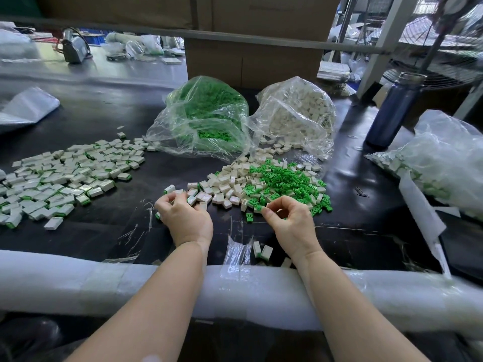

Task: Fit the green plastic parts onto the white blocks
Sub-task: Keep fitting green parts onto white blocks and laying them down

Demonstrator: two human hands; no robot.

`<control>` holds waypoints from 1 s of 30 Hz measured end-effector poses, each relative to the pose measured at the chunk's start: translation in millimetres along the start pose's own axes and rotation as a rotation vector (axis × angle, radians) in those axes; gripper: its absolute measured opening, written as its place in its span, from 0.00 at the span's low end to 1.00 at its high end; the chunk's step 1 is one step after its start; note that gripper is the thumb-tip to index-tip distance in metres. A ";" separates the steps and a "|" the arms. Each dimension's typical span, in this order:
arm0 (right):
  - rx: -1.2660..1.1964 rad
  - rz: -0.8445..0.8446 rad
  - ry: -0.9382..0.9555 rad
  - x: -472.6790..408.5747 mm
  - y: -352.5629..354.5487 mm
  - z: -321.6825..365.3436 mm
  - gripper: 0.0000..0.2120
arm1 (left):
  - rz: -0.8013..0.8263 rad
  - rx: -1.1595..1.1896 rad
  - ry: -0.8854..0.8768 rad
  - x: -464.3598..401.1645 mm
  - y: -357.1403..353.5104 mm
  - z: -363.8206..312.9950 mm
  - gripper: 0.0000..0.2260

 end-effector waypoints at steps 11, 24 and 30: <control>0.155 0.047 0.097 1.5 -2.5 -1.7 0.05 | 0.048 -0.171 -0.087 4.2 -5.1 1.4 0.14; 0.432 0.222 0.171 4.9 -10.3 3.1 0.12 | 0.148 -0.418 -0.199 10.5 -4.6 -1.6 0.10; 0.409 0.187 0.156 6.0 -9.2 3.5 0.05 | 0.140 -0.437 -0.246 12.7 -4.4 -3.6 0.06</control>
Point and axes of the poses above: each hand's wrist, its own x-axis away from the middle knuckle, its own y-axis out of the back of the hand, z = x × y, the point moved 2 cm from there along -x, towards the middle knuckle, and after that the axes turned 8 degrees about -z, right-handed, at the moved point
